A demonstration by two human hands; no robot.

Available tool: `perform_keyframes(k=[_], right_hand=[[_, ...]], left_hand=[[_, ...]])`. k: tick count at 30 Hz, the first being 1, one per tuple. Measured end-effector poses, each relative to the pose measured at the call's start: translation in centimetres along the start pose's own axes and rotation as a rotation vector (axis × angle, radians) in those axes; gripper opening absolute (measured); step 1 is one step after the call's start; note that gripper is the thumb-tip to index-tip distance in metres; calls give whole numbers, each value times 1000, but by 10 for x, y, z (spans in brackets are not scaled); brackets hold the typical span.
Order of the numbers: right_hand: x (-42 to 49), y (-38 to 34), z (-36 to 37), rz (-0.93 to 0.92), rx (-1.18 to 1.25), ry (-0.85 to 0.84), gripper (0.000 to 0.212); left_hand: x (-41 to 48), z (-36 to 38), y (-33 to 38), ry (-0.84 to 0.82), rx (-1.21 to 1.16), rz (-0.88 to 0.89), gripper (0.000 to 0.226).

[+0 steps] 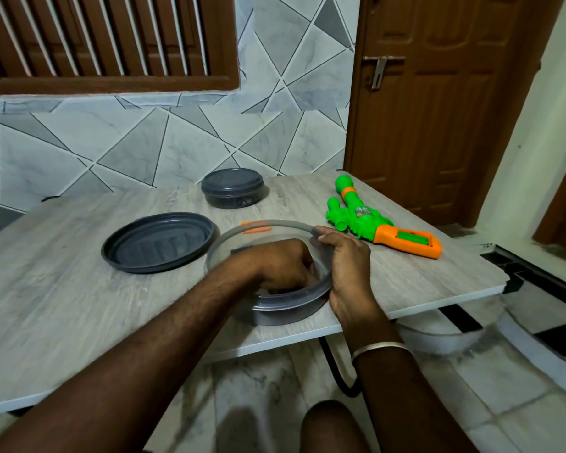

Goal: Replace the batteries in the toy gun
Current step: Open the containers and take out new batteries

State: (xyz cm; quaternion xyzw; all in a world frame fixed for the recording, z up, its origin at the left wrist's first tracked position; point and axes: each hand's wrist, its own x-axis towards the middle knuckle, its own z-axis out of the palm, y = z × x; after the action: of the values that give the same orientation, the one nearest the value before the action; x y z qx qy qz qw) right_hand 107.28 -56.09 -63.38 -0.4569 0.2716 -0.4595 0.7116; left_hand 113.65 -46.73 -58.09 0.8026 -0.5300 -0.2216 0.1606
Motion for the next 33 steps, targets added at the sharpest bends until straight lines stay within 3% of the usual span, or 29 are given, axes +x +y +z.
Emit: perform_keyframes(k=[10,18,28,33], right_hand=[[-4,-2,0,92,115,-11,27],[-3,-1,-2,118,79,-33,29],[2,4,-3,8,47,-9,27],[3,3,-3,4,48,-8,29]], left_hand=[[2,-3,-3,-43,-128,23,17],[2,-3,-9,-14,-81,17,10],[-1,3,-15,124,-131,30,23],[-8,-1,-12,133,-464,14,10]])
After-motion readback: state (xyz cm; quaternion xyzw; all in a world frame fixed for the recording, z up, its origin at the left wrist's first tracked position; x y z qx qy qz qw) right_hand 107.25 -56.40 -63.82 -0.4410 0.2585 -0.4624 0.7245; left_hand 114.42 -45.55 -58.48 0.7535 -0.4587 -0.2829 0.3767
